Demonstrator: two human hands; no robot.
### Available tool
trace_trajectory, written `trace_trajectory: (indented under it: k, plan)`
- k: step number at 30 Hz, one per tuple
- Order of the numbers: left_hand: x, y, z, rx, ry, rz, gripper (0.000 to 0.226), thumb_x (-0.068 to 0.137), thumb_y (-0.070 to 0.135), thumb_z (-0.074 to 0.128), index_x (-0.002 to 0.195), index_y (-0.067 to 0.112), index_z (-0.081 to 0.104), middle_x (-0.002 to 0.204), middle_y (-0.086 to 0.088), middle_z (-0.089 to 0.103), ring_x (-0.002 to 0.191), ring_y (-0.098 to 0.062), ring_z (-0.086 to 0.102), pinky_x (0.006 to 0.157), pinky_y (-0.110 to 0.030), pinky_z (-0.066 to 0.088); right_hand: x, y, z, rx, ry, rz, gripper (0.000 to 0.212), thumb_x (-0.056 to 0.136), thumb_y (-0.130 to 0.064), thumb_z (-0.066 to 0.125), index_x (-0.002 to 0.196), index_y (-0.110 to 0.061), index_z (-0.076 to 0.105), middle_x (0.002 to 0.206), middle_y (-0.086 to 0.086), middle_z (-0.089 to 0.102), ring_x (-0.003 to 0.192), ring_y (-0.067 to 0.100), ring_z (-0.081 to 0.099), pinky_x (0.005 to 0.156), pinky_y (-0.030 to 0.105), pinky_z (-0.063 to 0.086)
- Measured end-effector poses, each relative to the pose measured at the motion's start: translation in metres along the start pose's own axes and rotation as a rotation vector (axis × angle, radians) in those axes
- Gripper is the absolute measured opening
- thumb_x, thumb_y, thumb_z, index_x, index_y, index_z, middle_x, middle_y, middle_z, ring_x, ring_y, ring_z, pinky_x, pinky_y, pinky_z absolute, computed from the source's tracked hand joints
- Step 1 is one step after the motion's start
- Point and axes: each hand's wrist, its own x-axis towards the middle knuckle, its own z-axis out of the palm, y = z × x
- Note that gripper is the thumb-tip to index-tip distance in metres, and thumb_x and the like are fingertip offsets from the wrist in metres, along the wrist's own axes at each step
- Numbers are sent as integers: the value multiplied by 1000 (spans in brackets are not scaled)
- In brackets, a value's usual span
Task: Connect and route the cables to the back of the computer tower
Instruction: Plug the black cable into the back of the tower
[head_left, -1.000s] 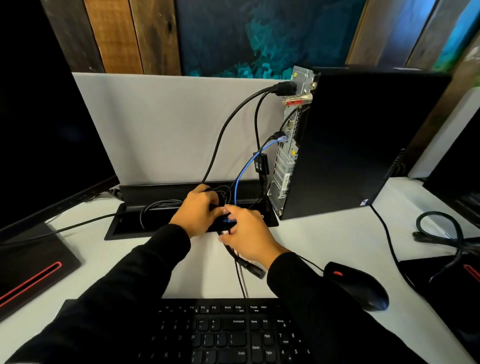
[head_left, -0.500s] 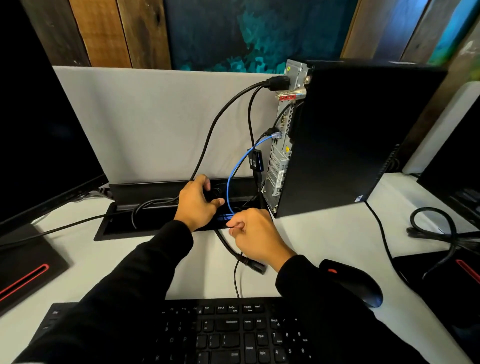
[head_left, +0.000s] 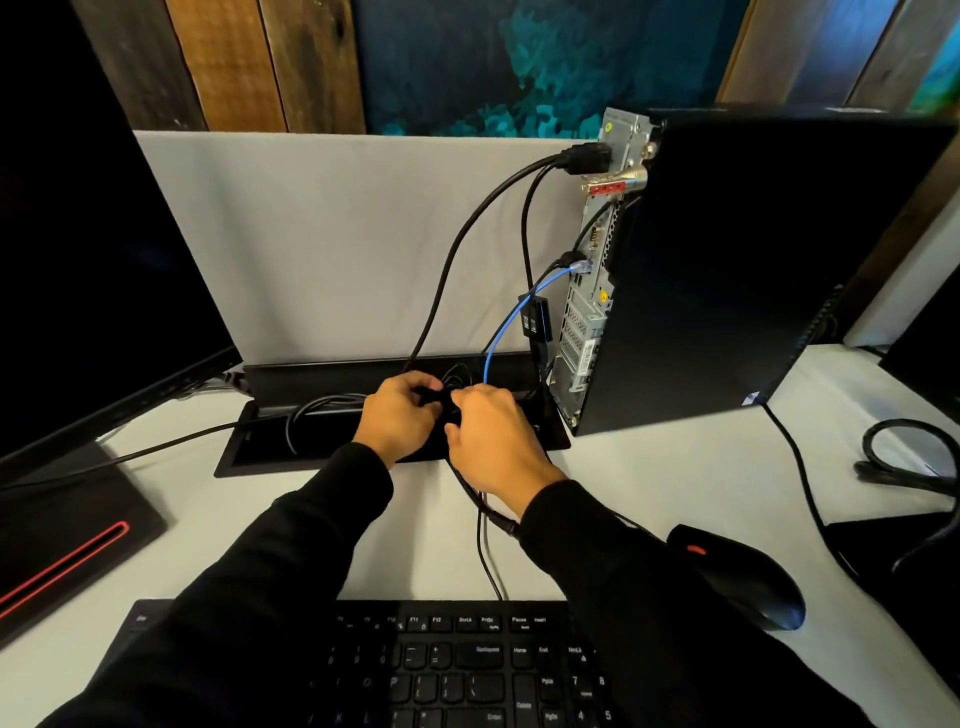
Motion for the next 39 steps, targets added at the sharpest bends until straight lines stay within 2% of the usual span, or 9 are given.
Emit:
trace_trajectory:
  k: [4,12,16,21,26,30,33,35,39]
  plan:
    - [-5,-3,-3,392,-88,175,29,89,9,60,107,23,77,97,2,76,89,-8,62,87,-20,47,6,1,5,-157,-50,17,30,95,-14,64,125,-7,63,129,13,55,120,32,52,95,36,51]
    - [0,-5,11,357,8,196,29,91,31,72,67,19,62,63,6,58,74,-21,53,74,-26,33,-1,11,15,-289,-51,1,26,97,-22,60,121,-16,68,116,7,65,122,30,45,99,38,45]
    - [4,1,19,296,-35,184,13,82,13,69,90,21,65,82,-1,71,81,-21,60,82,-28,46,-2,14,4,-205,-109,-10,15,97,-16,58,103,-10,70,108,11,64,115,31,50,94,37,47]
    - [10,5,24,408,-176,174,48,88,15,61,135,26,66,129,-4,70,126,-24,60,108,-19,36,-8,35,5,31,182,65,8,90,-14,68,95,-10,72,102,11,62,99,27,57,87,37,51]
    - [18,10,29,478,-211,247,38,89,10,56,120,23,75,119,-3,75,120,-29,62,104,-27,41,-14,47,3,84,126,208,19,93,-17,71,111,-12,72,105,7,68,93,22,66,89,32,57]
    - [15,12,31,416,-264,218,36,94,9,52,119,20,76,118,1,74,115,-21,63,93,-15,34,-12,48,1,239,149,239,18,87,-12,79,104,-13,72,74,-2,63,69,18,64,79,33,60]
    - [12,21,30,353,-361,136,32,101,17,44,100,15,76,105,-6,72,103,-25,62,85,-26,42,-11,42,0,240,112,242,11,87,-10,77,90,-17,69,64,-6,57,57,9,57,68,19,55]
    - [12,28,30,388,-428,96,37,105,26,37,88,15,68,101,-8,66,98,-23,57,82,-30,39,-9,41,1,238,111,245,34,86,-11,75,67,-25,52,58,-8,51,47,5,47,56,9,41]
    - [10,31,35,543,-510,88,50,111,39,24,89,17,64,96,-7,62,95,-23,56,84,-30,38,-7,40,1,159,19,243,26,88,-13,70,69,-24,56,68,-5,51,59,9,53,57,18,40]
